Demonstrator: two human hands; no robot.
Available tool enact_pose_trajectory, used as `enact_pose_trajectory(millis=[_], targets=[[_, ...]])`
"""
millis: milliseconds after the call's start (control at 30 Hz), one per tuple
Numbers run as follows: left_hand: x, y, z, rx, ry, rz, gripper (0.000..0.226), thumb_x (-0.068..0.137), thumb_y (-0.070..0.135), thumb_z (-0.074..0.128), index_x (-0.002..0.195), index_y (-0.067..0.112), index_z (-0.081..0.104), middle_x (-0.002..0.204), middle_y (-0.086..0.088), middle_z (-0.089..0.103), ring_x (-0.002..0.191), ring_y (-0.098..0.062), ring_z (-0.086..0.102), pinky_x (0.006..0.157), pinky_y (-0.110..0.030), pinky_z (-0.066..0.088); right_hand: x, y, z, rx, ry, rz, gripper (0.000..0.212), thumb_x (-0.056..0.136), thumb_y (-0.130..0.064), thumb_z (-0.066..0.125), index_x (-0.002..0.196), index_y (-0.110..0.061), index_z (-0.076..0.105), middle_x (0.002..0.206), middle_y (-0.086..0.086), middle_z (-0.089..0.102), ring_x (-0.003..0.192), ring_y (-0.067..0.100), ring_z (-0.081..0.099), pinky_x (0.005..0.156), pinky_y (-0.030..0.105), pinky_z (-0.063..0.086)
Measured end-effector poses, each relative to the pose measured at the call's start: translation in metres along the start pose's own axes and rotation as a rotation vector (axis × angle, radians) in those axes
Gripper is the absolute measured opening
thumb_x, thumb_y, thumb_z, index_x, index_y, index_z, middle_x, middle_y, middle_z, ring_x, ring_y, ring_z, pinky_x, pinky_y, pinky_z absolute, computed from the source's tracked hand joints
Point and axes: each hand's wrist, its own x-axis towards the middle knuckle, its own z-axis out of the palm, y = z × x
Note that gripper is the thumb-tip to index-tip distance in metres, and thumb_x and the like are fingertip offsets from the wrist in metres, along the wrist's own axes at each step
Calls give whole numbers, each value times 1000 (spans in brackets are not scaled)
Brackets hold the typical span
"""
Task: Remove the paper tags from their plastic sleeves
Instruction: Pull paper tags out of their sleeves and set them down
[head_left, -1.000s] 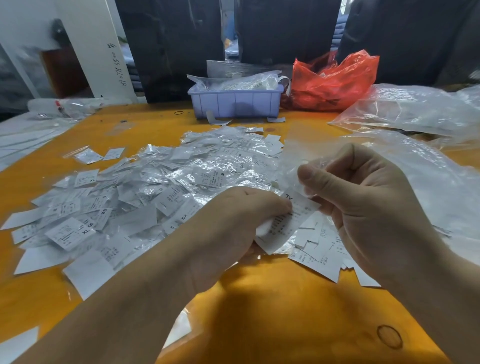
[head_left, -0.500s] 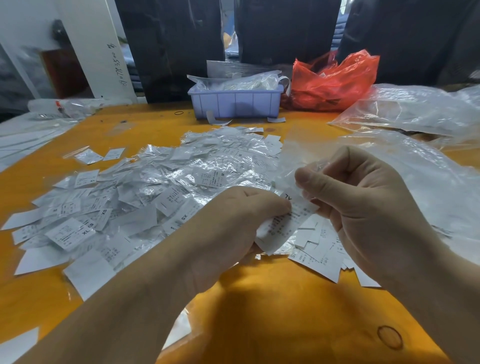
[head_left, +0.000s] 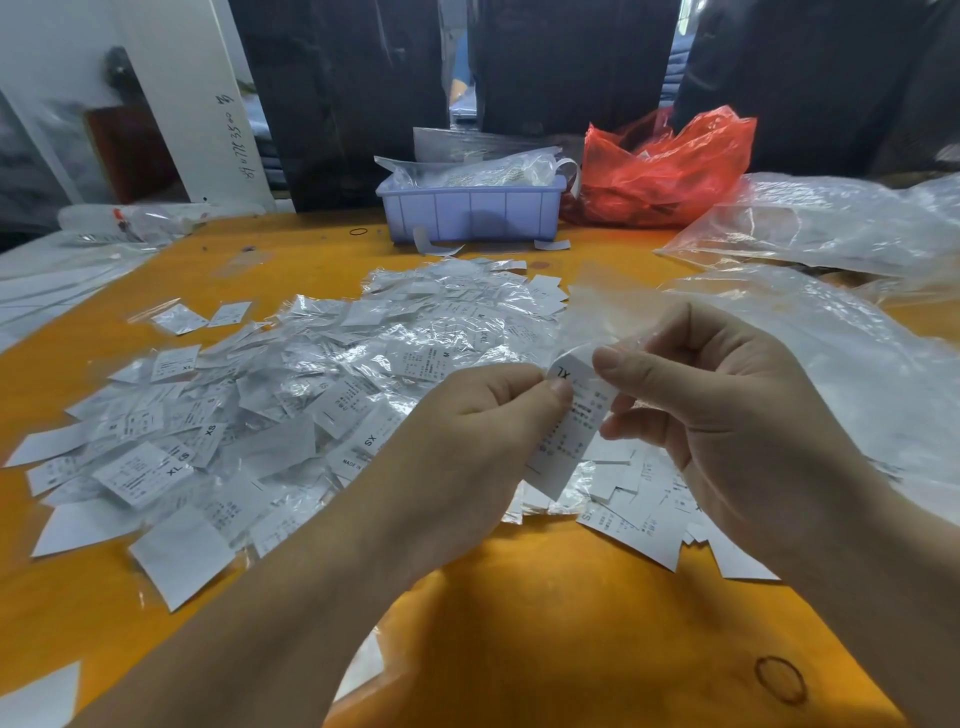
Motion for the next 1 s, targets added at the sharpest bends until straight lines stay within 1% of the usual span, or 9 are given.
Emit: enact_pose_trajectory(millis=[133, 233, 400, 500, 600, 700, 767, 900, 1000], targets=[[0, 0, -1, -24, 7, 10, 34, 90, 46, 48, 86, 22, 71, 52, 17, 49, 47, 1, 43, 46, -13, 34, 0, 0, 0, 7, 10, -12, 27, 58, -27, 74, 68, -12, 54, 62, 5, 61, 61, 20, 60, 55, 26, 53], [0, -1, -2, -78, 6, -5, 32, 100, 34, 50, 85, 16, 71, 52, 18, 49, 46, 2, 43, 44, -9, 33, 0, 0, 0, -2, 1, -40, 26, 61, -25, 74, 75, -12, 56, 61, 3, 61, 59, 18, 60, 56, 28, 55], [-1, 1, 1, -218, -36, -27, 31, 99, 26, 48, 80, 17, 70, 50, 18, 50, 42, 4, 44, 42, -6, 33, -2, 0, 3, -77, -4, -117, 31, 66, -27, 71, 88, -7, 61, 61, 1, 64, 57, 16, 60, 56, 28, 56], [0, 1, 2, -225, -66, -13, 30, 100, 26, 47, 85, 16, 70, 51, 17, 51, 43, 3, 46, 42, -6, 34, -2, 1, 4, -86, -19, -112, 29, 69, -35, 68, 78, -7, 66, 64, 6, 67, 59, 19, 61, 55, 27, 55], [0, -1, 1, -141, -28, 13, 31, 100, 33, 49, 92, 17, 73, 53, 19, 54, 46, 3, 47, 44, -7, 34, -1, 1, 3, -113, -52, -72, 29, 73, -38, 64, 71, -10, 67, 64, 6, 67, 58, 17, 61, 56, 27, 54], [1, -3, 2, -24, 32, 50, 36, 91, 48, 46, 90, 23, 72, 57, 18, 53, 53, 2, 46, 55, -16, 35, -1, 1, 2, -134, -83, -44, 29, 71, -43, 63, 65, -15, 69, 62, 6, 65, 56, 15, 58, 53, 25, 51], [1, -4, 1, -12, 71, 58, 38, 88, 51, 46, 87, 20, 68, 56, 15, 47, 52, -1, 42, 54, -20, 34, -1, 0, 2, -137, -72, -53, 30, 69, -46, 65, 58, -19, 67, 57, 4, 61, 52, 15, 52, 51, 25, 48], [0, -3, 0, -4, 121, 51, 35, 98, 45, 48, 86, 18, 67, 52, 16, 44, 47, 0, 41, 45, -13, 34, 0, 3, 0, -172, -82, -78, 34, 70, -46, 67, 61, -13, 66, 50, 0, 53, 46, 13, 44, 49, 25, 43], [0, -3, -2, -39, 124, 35, 31, 101, 37, 48, 83, 19, 67, 51, 18, 47, 46, 1, 43, 44, -11, 35, 0, 3, 1, -202, -104, -86, 30, 71, -44, 67, 68, -15, 71, 49, -1, 52, 45, 12, 44, 47, 24, 42]])
